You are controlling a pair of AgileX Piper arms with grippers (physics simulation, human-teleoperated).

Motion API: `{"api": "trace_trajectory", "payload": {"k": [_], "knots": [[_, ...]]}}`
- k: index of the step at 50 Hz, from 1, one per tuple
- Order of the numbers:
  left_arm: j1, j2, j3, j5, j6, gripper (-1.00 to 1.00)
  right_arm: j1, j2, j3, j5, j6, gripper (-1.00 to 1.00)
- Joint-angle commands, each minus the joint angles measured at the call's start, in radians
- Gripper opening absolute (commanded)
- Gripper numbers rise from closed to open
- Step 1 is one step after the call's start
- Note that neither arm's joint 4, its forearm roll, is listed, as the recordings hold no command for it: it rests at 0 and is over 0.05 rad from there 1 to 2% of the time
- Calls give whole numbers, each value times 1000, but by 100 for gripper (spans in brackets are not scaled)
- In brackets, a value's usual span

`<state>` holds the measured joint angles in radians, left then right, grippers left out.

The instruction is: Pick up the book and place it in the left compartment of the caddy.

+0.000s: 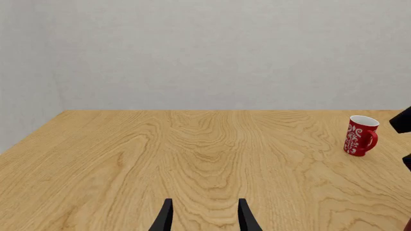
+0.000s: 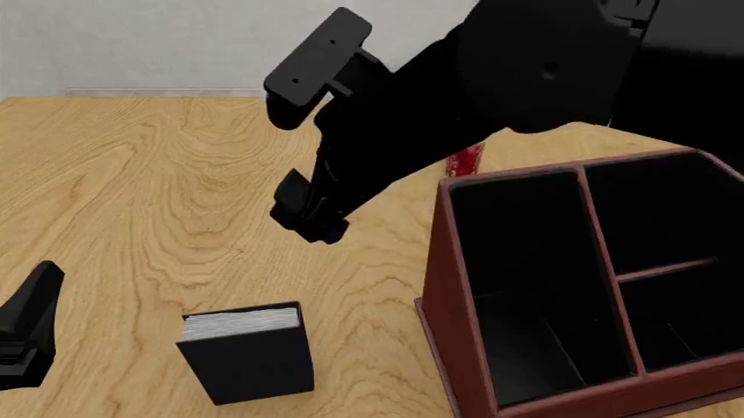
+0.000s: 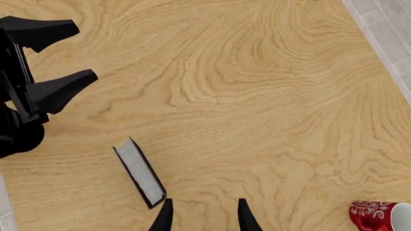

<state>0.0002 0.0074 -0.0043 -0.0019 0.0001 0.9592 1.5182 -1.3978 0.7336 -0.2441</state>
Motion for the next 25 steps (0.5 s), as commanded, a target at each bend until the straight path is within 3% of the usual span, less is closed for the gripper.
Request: {"api": "trace_trajectory", "payload": {"k": [1,25], "knots": [[0,0,0,0,0,100,23,24,-17,-2,5,100],[0,0,0,0,0,100,84,41,-31,5,25,100]]}}
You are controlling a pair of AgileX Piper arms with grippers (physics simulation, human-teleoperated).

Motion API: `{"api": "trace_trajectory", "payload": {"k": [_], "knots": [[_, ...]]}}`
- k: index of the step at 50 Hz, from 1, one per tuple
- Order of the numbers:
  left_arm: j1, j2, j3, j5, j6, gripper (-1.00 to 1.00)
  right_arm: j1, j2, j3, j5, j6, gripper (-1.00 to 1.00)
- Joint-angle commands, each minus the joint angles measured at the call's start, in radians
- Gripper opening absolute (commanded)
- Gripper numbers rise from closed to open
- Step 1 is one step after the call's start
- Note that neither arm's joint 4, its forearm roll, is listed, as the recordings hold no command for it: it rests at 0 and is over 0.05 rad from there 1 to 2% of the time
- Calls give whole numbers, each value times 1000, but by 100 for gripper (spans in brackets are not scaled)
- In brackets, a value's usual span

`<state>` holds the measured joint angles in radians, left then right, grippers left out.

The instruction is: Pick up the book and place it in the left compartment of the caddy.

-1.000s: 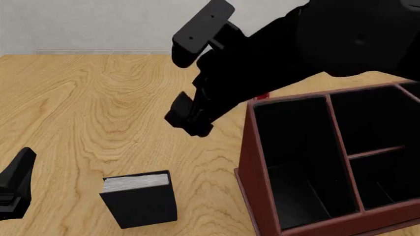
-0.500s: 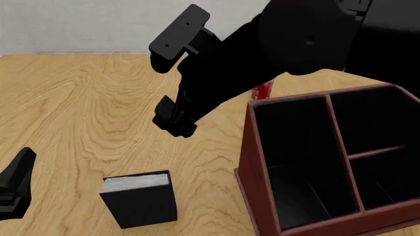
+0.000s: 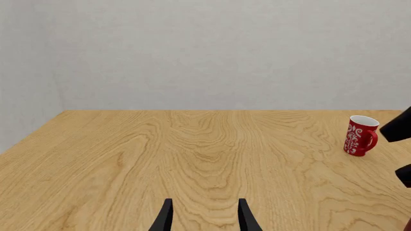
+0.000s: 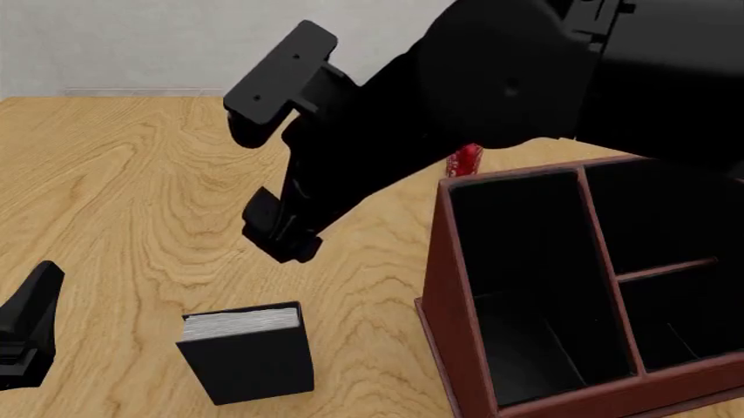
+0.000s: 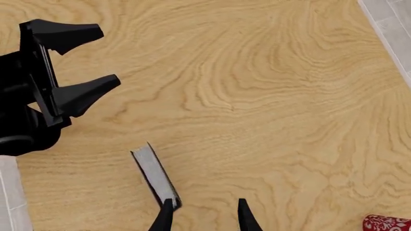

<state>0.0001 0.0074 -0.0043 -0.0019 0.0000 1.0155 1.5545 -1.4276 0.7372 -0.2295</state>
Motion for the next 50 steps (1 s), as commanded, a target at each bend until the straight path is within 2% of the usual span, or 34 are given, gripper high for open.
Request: {"api": "trace_trajectory", "payload": {"k": [1,40,50], "knots": [[0,0,0,0,0,100,31,4,-1,1,12,100],[0,0,0,0,0,100,118,33,27,-13,61,100],[0,0,0,0,0,100,112,46,33,-24,63,100]]}}
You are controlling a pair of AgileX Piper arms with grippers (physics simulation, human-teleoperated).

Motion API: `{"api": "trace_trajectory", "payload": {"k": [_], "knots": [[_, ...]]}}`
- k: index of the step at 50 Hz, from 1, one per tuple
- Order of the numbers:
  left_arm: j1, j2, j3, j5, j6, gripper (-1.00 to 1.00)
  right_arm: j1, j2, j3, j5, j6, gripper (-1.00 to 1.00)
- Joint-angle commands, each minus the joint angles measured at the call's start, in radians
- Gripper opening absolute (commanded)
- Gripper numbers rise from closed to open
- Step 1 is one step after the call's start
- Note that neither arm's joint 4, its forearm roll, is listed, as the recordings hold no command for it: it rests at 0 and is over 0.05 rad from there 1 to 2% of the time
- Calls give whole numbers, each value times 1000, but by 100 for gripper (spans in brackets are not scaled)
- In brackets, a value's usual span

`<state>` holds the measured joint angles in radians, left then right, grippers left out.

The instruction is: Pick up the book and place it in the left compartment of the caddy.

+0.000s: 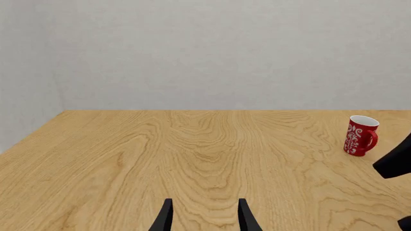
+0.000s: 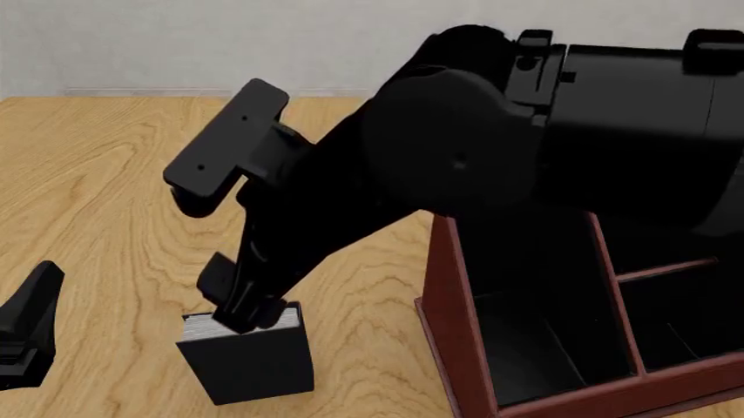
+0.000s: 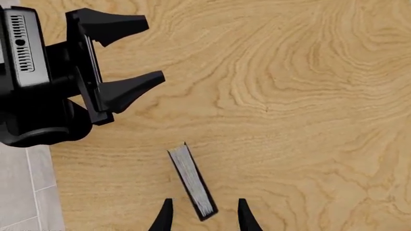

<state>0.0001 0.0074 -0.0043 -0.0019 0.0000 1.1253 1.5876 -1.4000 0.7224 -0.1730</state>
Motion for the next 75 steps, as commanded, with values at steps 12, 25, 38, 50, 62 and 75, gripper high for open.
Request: {"api": "trace_trajectory", "payload": {"k": [12,25,38,50,62,75], "knots": [[0,0,0,0,0,100,1,18,11,-17,24,100],[0,0,0,0,0,100,-9,32,22,-36,27,100],[0,0,0,0,0,100,-12,44,41,-52,33,100],[0,0,0,0,0,100,-14,54,52,-61,42,100],[0,0,0,0,0,100,-20,69,65,-74,43,100],[0,0,0,0,0,100,-12,77,75,-85,51,100]]}}
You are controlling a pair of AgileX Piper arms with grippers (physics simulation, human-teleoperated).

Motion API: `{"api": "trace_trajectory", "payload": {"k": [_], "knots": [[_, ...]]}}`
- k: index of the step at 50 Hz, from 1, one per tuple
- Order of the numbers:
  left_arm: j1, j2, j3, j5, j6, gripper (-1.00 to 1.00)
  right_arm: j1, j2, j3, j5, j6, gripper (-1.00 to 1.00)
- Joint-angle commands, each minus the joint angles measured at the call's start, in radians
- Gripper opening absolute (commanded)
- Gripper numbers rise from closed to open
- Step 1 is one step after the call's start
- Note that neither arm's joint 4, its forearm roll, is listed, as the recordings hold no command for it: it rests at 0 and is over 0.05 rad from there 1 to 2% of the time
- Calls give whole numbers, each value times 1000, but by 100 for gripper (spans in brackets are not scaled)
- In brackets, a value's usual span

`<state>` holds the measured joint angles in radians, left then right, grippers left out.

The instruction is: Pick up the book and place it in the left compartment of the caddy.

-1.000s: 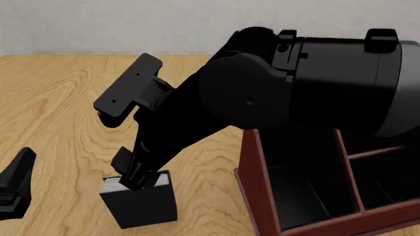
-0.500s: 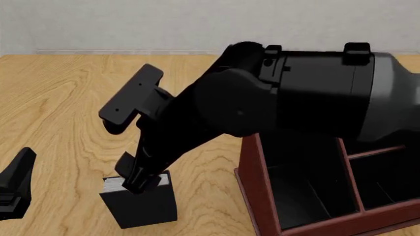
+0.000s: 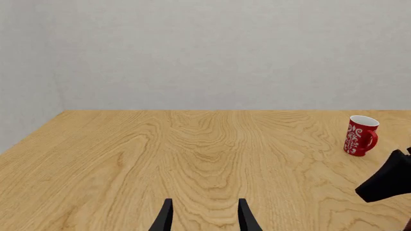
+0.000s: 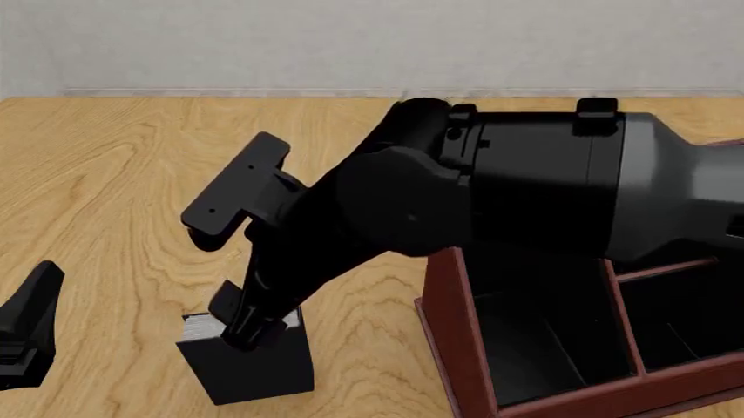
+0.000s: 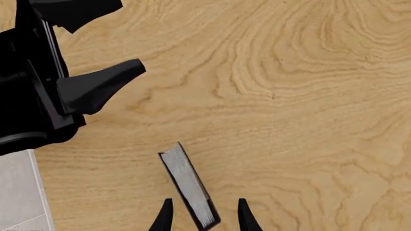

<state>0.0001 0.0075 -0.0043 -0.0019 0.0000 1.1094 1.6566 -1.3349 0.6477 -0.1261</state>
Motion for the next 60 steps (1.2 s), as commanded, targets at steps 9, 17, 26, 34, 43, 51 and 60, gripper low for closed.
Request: {"api": "trace_trajectory", "payload": {"k": [9,17,26,34,43,51,60], "knots": [[0,0,0,0,0,100,12,9,15,-15,14,100],[0,0,0,0,0,100,9,14,20,-24,14,100],[0,0,0,0,0,100,13,12,40,-38,24,100],[0,0,0,0,0,100,15,9,51,-44,31,100],[0,0,0,0,0,100,19,7,64,-54,40,100],[0,0,0,0,0,100,17,11,77,-67,41,100],[0,0,0,0,0,100,17,12,85,-74,42,100]]}}
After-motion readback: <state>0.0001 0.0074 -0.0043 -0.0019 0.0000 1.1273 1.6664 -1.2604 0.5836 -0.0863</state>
